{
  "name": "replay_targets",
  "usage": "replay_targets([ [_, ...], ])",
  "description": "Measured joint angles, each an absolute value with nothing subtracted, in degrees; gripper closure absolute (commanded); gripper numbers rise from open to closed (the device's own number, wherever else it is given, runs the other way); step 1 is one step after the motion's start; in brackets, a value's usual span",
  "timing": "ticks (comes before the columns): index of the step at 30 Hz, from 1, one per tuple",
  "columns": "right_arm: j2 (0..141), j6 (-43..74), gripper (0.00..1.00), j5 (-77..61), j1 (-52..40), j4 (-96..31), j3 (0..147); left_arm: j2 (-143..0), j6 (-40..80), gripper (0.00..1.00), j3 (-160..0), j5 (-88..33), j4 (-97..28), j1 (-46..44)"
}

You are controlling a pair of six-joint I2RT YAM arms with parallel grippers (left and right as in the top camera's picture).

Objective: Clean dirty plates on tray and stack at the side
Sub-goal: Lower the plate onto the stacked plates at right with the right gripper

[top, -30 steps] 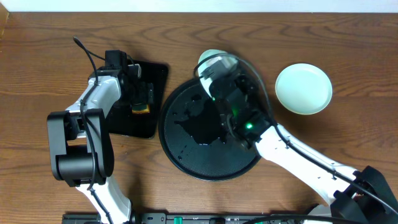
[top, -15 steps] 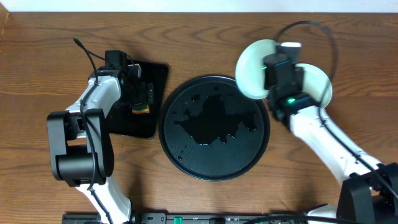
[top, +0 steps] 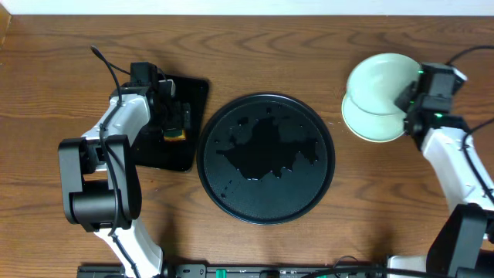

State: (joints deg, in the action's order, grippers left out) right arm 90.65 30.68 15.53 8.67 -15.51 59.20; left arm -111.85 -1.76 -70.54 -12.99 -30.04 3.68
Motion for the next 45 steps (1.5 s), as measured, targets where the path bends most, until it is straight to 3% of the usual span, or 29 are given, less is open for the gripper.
replay_targets([
  [11, 99.02, 31.18, 0.98, 6.83, 12.53, -16.78, 59.2, -111.85, -1.76, 0.08, -70.54, -12.99, -30.04, 3.68],
  [15, 99.48, 30.96, 0.7, 5.89, 12.53, -17.1, 59.2, -111.85, -1.76, 0.08, -70.54, -12.99, -30.04, 3.68],
  [17, 99.5, 31.18, 0.67, 5.74, 12.53, -17.37, 59.2, -111.85, -1.76, 0.08, -70.54, -12.99, -30.04, 3.68],
  [32, 99.35, 26.22, 0.62, 2.39, 11.29, -18.76, 59.2, -111.42, -1.74, 0.08, -70.46, -12.36, -30.33, 3.68],
  [36, 96.95, 22.06, 0.44, 1.87, 8.54, -16.88, 59.2, -107.85, -1.72, 0.08, -69.43, -10.22, -31.14, 3.68],
  [41, 90.61, 16.6, 0.01, 1.3, 2.79, -12.71, 59.2, -97.76, -1.72, 0.08, -69.36, -9.02, -31.29, 3.68],
  [45, 88.64, 11.4, 0.01, 1.06, -1.83, -11.66, 59.24, -92.29, -1.72, 0.08, -69.41, -8.62, -35.75, 3.68],
])
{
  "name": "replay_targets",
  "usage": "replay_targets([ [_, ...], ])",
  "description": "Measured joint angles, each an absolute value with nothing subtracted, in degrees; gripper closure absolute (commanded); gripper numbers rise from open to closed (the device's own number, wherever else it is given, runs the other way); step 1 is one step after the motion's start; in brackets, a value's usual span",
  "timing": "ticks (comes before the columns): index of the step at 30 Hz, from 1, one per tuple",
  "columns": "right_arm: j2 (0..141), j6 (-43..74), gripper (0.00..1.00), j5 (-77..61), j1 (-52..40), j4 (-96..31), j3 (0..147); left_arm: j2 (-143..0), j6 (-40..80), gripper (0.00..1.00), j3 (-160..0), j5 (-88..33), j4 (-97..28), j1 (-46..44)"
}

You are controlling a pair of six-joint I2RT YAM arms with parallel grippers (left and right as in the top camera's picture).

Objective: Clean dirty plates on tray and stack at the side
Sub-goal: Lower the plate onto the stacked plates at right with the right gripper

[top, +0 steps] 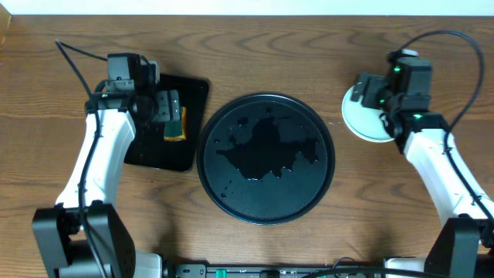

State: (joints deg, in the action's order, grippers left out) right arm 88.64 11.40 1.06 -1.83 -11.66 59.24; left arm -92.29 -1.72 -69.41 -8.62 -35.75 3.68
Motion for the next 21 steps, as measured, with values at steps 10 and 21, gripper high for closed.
replay_targets([
  [10, 88.66, 4.99, 0.01, 0.97, -5.72, -26.13, 59.29, -91.9, 3.62, 0.08, -69.34, -6.15, -49.08, 4.86],
  [21, 87.46, 5.61, 0.01, -0.12, -5.76, -31.44, 57.71, -81.58, 4.84, 0.08, -55.96, -5.58, -42.72, 4.86],
])
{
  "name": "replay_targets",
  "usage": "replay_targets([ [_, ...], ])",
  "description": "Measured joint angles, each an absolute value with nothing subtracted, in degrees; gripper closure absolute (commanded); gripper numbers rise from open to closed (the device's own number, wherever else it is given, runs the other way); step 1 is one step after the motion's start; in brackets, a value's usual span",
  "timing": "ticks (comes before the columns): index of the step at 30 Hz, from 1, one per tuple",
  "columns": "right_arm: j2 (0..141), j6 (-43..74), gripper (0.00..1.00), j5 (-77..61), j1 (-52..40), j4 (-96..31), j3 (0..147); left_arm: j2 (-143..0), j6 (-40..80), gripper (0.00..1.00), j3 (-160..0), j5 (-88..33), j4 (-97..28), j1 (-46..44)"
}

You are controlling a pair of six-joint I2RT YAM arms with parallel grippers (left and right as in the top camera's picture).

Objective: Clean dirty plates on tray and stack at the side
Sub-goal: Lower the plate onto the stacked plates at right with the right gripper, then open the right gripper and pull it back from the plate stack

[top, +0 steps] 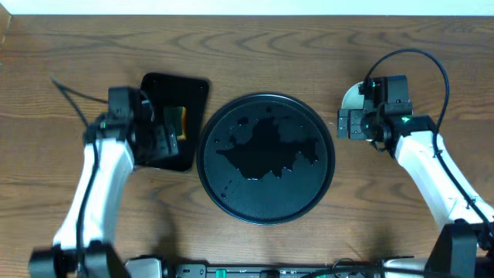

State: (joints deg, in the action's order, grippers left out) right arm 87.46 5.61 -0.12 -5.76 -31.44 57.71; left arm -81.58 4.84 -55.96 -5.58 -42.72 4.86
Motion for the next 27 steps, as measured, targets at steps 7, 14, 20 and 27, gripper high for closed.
replay_targets([
  [7, 72.82, 5.65, 0.01, -0.91, -7.81, -22.74, 45.91, -61.41, 3.16, 0.08, -45.17, -5.58, -38.59, 4.86],
  [14, 59.18, 5.67, 0.01, 0.45, -8.38, -19.51, 38.65, -45.36, 2.74, 0.08, -42.65, -5.58, -37.41, 4.86],
  [20, 57.71, 5.67, 0.01, 1.1, -8.38, -20.6, 38.17, -42.3, 2.72, 0.08, -42.65, -5.58, -37.43, 4.86],
  [27, 57.71, 5.67, 0.01, 1.21, -8.38, -20.75, 38.17, -42.83, 2.72, 0.08, -42.61, -5.58, -37.45, 4.86],
])
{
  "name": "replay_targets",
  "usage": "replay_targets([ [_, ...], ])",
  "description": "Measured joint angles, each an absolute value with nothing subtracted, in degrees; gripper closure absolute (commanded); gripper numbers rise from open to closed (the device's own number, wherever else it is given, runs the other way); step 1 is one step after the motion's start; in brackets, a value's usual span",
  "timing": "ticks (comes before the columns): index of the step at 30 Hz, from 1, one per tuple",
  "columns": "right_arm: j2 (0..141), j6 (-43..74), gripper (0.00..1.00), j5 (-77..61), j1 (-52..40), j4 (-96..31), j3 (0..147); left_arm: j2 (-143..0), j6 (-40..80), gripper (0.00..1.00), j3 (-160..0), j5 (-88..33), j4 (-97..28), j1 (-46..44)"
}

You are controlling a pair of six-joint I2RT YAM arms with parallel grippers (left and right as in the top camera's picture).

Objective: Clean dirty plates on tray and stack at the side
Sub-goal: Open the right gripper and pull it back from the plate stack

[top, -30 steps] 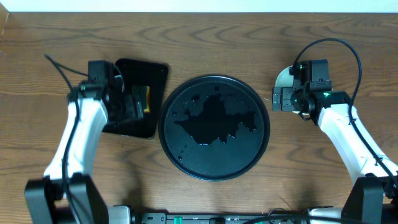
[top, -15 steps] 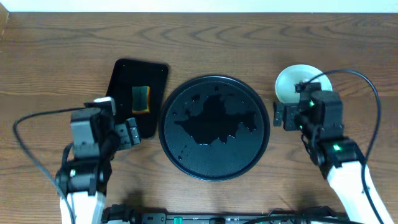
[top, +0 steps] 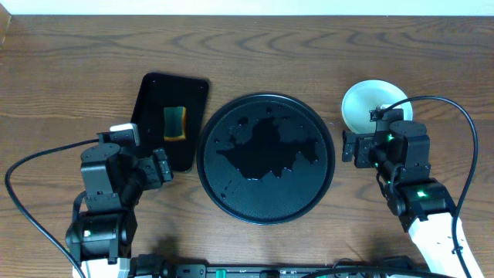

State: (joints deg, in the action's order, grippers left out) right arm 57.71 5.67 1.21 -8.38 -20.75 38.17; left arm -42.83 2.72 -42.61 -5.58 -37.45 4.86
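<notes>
A stack of white plates (top: 369,106) sits on the table to the right of the round black tray (top: 266,202). The tray holds no plates and shows only glossy patches. A yellow-green sponge (top: 175,122) lies on a small black rectangular tray (top: 158,89) at the left. My left gripper (top: 160,167) hovers by that small tray's front corner, open and empty, pointing toward the round tray. My right gripper (top: 349,147) hangs just in front of the plates, open, holding nothing.
Cables loop from both arms over the wooden table (top: 255,46). The table's far edge runs along the top of the view. Both arm bases stand at the front edge.
Both arms have drawn back toward the front edge. The left gripper has left the small tray's side. The right gripper has come off the plates, which now show uncovered.
At first my left gripper was on the sponge in the small tray, and my right gripper was at the right rim of the white plates. Then the right gripper was over the plates. Later the sponge lay alone, with the left gripper beside it. Now both arms are pulled back.
</notes>
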Motion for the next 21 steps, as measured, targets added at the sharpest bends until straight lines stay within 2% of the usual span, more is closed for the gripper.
replay_targets([
  [11, 57.71, 5.67, 0.01, 1.52, -8.38, -21.1, 38.17, -44.75, 2.72, 0.08, -42.61, -5.58, -37.45, 4.86],
  [21, 57.04, 5.63, 0.01, 2.57, -8.38, -28.27, 38.09, -46.44, 2.72, 0.08, -42.61, -5.58, -37.45, 4.86],
])
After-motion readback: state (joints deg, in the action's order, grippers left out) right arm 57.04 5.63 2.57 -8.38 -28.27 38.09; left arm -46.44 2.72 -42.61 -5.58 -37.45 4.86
